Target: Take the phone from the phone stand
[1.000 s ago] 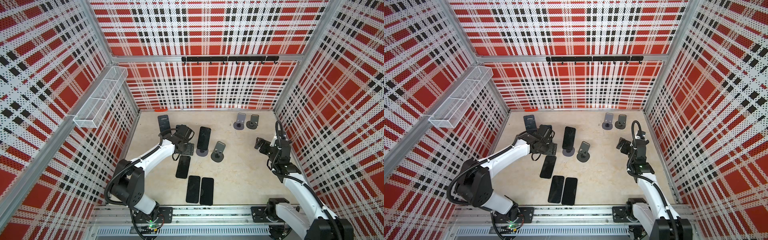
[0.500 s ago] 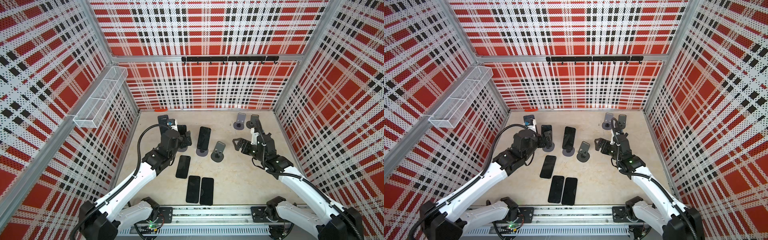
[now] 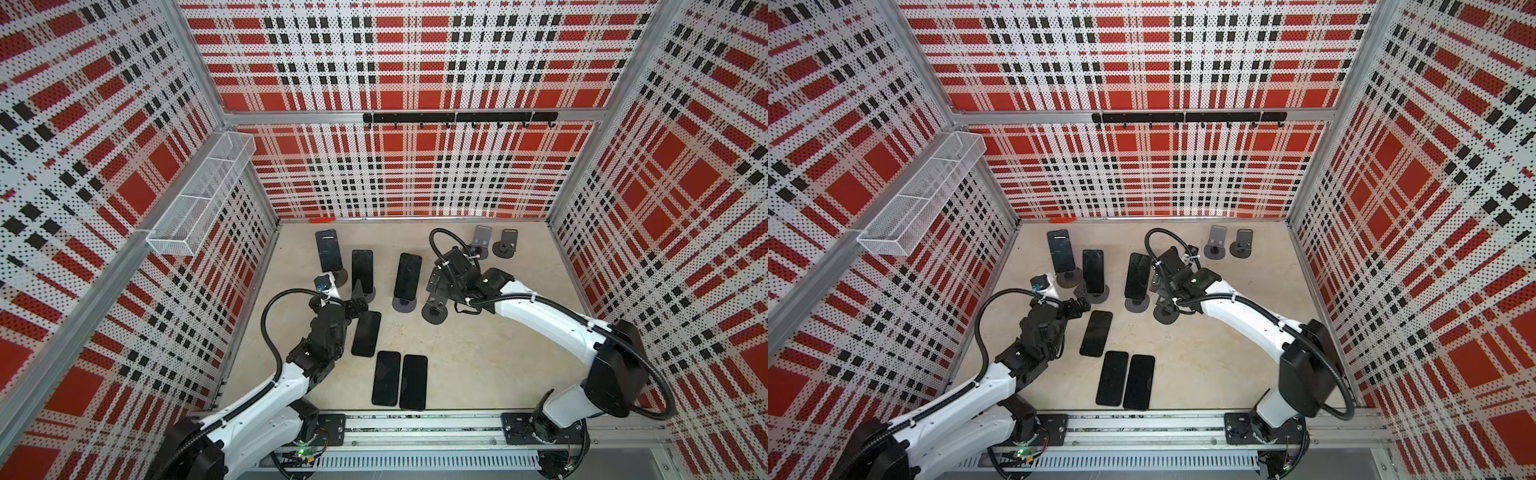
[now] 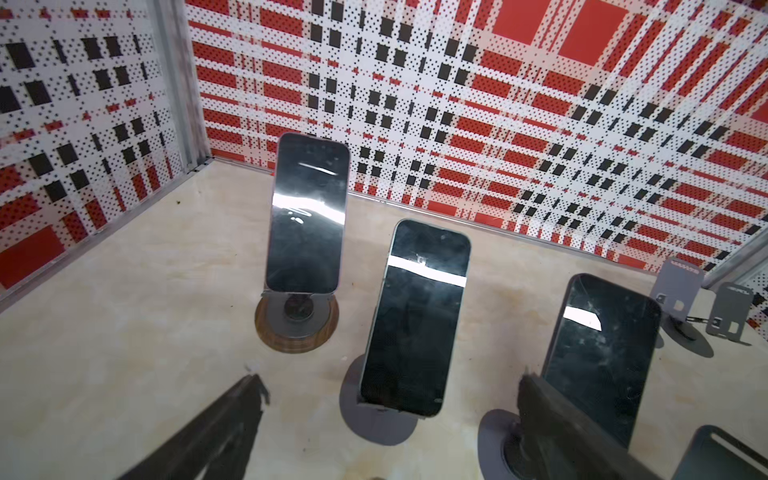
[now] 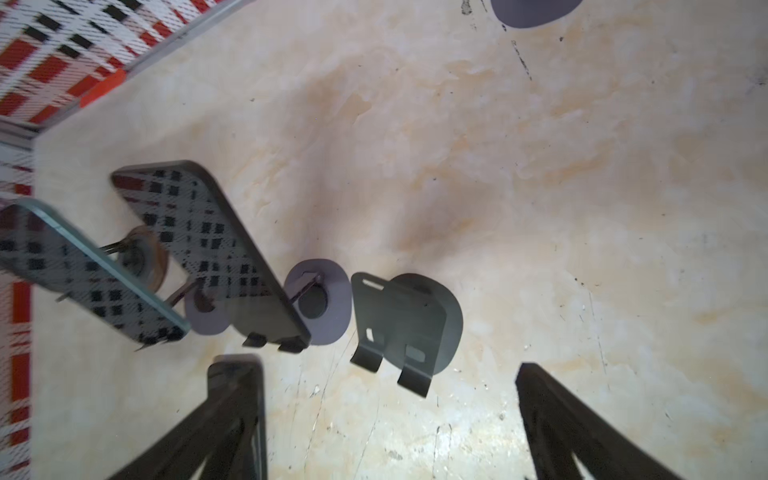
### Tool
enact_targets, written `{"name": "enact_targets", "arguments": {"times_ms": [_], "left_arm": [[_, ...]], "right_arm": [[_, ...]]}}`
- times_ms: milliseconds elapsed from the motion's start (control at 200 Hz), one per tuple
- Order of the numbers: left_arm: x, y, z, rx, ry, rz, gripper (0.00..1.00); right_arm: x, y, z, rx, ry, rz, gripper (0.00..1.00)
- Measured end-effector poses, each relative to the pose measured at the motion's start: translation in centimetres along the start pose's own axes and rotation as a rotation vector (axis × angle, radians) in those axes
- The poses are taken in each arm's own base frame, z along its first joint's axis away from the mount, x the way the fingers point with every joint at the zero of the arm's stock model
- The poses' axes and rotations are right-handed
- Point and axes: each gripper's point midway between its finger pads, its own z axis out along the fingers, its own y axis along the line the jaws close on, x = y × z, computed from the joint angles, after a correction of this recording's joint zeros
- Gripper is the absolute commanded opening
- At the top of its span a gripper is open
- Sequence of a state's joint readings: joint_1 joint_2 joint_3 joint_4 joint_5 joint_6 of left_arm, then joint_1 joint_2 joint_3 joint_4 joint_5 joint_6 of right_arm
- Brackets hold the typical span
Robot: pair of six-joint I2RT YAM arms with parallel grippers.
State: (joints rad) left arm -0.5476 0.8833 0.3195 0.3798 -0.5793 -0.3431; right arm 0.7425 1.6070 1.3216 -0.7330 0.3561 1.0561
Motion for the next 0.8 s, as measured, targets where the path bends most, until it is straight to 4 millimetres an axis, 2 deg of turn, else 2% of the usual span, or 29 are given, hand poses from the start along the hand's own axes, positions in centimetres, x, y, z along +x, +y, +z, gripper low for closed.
{"name": "enact_targets", "arguments": {"times_ms": [160, 311, 516, 797], "left_arm": [[0.7, 1.2, -1.0, 0.006, -0.039, -0.051, 0.98], [1.0, 1.7, -2.4, 0.024, -0.084, -0.073, 0.98], [-1.0, 2.2, -3.5, 0.026, -0.176, -0.119, 0.98], [-1.3, 2.8, -4.2, 0.0, -0.208, -0.132, 0.98]], "right_arm": [[0.4, -0.3, 2.3, 0.129, 0.028, -0.024, 0.99], [0.4, -0.3, 2.6, 0.142, 0.03, -0.009, 0.98], [0.7, 0.7, 4.1, 0.113, 0.06, 0.011, 0.97], [1.3, -0.6, 5.5, 0.137, 0.089, 0.018, 0.96]]}}
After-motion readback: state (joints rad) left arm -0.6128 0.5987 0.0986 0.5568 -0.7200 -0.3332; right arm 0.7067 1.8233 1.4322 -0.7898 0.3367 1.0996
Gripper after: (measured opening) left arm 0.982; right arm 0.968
